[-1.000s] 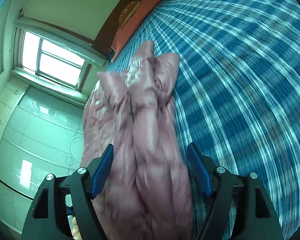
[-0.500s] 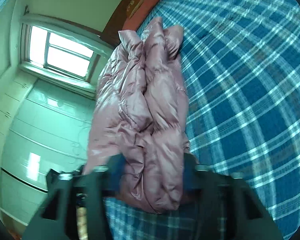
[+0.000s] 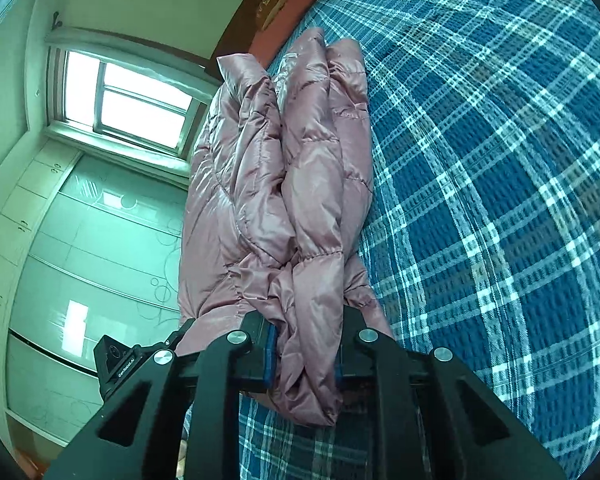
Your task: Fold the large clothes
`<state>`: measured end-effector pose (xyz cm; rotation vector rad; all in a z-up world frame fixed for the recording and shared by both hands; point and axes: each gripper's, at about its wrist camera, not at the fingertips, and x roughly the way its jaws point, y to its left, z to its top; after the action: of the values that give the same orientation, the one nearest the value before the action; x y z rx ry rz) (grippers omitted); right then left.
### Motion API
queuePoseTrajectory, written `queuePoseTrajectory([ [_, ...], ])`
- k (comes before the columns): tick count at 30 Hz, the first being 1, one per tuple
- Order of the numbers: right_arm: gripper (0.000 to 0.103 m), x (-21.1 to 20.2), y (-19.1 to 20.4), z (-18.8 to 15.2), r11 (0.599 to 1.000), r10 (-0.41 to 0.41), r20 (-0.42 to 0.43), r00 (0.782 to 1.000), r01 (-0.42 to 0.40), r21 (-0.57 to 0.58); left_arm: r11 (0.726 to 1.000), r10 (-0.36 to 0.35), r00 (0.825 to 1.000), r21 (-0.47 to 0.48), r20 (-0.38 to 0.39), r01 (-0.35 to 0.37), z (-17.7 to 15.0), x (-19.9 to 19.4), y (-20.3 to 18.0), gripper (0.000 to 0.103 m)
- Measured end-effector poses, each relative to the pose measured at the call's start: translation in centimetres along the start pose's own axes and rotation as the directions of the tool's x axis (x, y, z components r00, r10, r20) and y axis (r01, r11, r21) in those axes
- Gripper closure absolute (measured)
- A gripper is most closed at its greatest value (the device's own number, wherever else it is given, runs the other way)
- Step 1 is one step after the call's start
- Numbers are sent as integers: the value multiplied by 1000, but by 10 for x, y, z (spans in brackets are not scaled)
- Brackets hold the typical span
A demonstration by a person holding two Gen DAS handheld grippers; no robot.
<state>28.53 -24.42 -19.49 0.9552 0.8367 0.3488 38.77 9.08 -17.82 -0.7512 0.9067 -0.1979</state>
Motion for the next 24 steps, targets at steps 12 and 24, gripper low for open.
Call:
queuePoseTrajectory([
  [12,60,-41,-10,-13,999,-46,47,998,46,15,992,113,991,41,67,-115,-11,-29,-7,41],
  [24,59,-78,7,-38,985,-166,92,982,170,-31,945,282,948,128,150,-302,-27,-62,-19,38],
])
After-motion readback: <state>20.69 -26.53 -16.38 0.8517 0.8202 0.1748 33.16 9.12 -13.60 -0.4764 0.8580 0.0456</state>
